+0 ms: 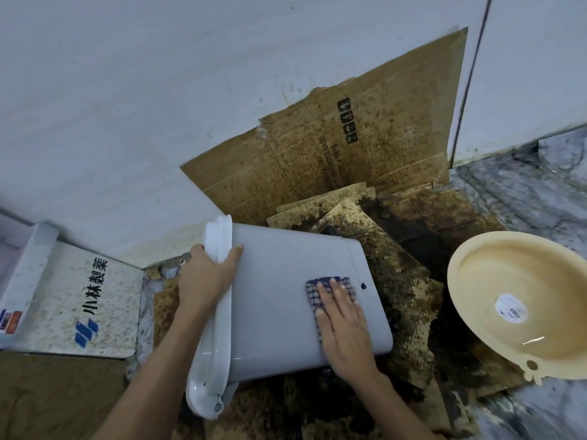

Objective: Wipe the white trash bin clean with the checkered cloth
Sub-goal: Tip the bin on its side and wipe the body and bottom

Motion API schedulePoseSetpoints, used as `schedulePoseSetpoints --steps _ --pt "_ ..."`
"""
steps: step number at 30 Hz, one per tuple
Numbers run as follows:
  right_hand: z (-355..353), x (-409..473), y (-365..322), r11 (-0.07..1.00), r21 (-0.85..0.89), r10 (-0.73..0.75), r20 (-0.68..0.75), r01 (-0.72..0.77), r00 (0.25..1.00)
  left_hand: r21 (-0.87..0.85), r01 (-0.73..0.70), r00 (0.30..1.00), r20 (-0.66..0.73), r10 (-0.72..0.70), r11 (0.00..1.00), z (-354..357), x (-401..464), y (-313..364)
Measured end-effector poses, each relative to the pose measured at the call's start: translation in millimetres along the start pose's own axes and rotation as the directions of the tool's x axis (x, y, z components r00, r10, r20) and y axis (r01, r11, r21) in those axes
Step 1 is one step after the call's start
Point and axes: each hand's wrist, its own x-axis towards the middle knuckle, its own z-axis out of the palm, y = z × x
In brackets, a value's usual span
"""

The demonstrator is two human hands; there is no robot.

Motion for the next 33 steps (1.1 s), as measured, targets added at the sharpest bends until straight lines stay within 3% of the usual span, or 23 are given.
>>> schedulePoseSetpoints --steps 6,13,20,27,33 --pt "-2 61 -7 0.999 -0.036 -0.002 0.003 0.002 1.0 0.051 -0.088 0.989 -0.111 0.093 0.995 0 -19 -10" --pt "-34 100 24 0.993 -0.043 0.1 -0.125 -0.106 0.987 -0.066 -0.231 0.958 -0.189 0.215 0.971 -13 -61 -35" --pt "-56 73 42 0.946 0.282 0.222 -0.203 -0.16 0.954 -0.14 -0.243 0.953 -0.218 0.21 0.96 -20 -93 -60" --pt "-96 68 34 0.881 0.46 0.31 -0.387 -0.11 0.869 -0.16 -0.33 0.931 -0.221 0.292 0.93 -34 -100 -55" --pt "-124 63 22 0.722 0.69 0.424 -0.392 -0.044 0.816 -0.264 -0.334 0.94 -0.163 0.3 0.905 -37 -102 -54"
